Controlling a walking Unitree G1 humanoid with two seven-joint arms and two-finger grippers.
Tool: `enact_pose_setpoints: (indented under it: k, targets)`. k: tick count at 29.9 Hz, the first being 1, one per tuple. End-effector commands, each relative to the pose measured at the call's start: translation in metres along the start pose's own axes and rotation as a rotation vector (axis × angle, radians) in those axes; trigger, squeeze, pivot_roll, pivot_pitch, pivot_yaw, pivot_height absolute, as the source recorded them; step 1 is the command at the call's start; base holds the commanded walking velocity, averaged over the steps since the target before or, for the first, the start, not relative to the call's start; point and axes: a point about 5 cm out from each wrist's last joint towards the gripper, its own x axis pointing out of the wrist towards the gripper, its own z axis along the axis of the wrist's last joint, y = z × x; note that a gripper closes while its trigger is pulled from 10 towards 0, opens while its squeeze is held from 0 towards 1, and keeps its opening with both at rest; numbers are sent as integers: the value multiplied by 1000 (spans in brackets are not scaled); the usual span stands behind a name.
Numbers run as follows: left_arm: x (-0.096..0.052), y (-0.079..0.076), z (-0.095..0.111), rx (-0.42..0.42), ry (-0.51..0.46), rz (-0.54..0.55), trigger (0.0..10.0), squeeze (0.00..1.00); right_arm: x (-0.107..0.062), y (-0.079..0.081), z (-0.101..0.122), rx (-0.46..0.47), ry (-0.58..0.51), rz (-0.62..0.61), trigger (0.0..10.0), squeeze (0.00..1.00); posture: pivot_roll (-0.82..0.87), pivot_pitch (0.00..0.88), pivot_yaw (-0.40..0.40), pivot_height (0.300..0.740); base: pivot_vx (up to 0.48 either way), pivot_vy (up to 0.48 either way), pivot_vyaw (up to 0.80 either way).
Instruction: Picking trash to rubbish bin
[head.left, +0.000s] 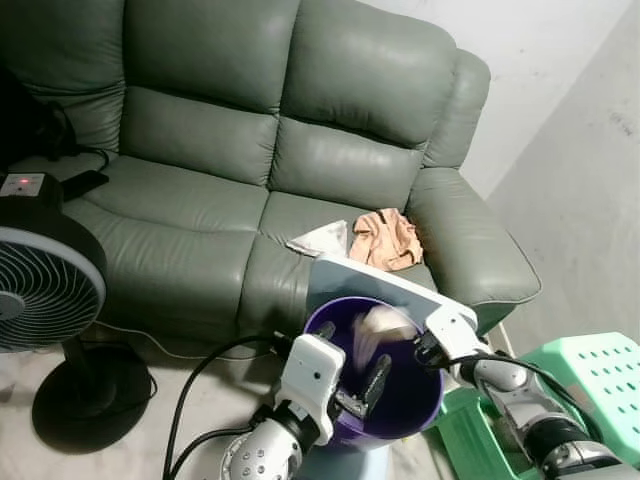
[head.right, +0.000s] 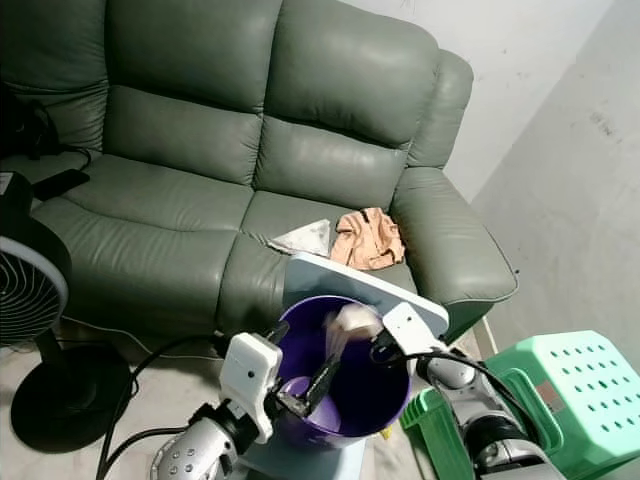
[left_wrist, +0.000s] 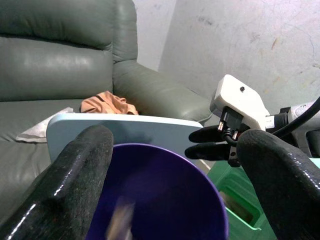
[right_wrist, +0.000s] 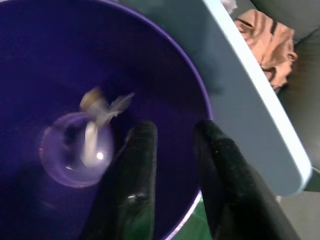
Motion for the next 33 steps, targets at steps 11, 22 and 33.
enact_pose_setpoints:
  k: [11, 22, 33]
  targets:
    - [8, 8, 9, 33, -43, 6, 10000, 0, -6, 5, 19, 154, -254, 183, 10000, 1000, 101, 41, -240, 740, 0, 0, 0]
    - [19, 65, 24, 54, -107, 169, 10000, 0, -11, -11, 69, 539, -687, 27, 10000, 0, 78, 0, -199, 740, 0, 0, 0]
    - [31, 126, 31, 151, -70, 487, 10000, 0, -28, -26, 60, 552, -725, -490, 10000, 0, 27, 0, -133, 740, 0, 0, 0]
